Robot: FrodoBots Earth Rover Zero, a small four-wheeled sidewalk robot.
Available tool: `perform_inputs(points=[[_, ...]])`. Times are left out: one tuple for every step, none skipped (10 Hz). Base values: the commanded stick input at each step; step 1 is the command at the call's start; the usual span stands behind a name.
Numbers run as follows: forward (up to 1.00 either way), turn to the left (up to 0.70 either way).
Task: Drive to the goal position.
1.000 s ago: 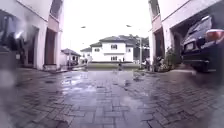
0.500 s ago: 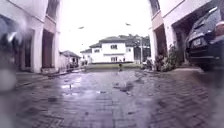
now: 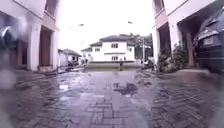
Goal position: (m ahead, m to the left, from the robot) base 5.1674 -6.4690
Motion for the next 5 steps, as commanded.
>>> perform_inputs(points=[[0.7,0.0],[0.7,0.0],[0.7,0.0],[0.7,0.0],[0.7,0.0]])
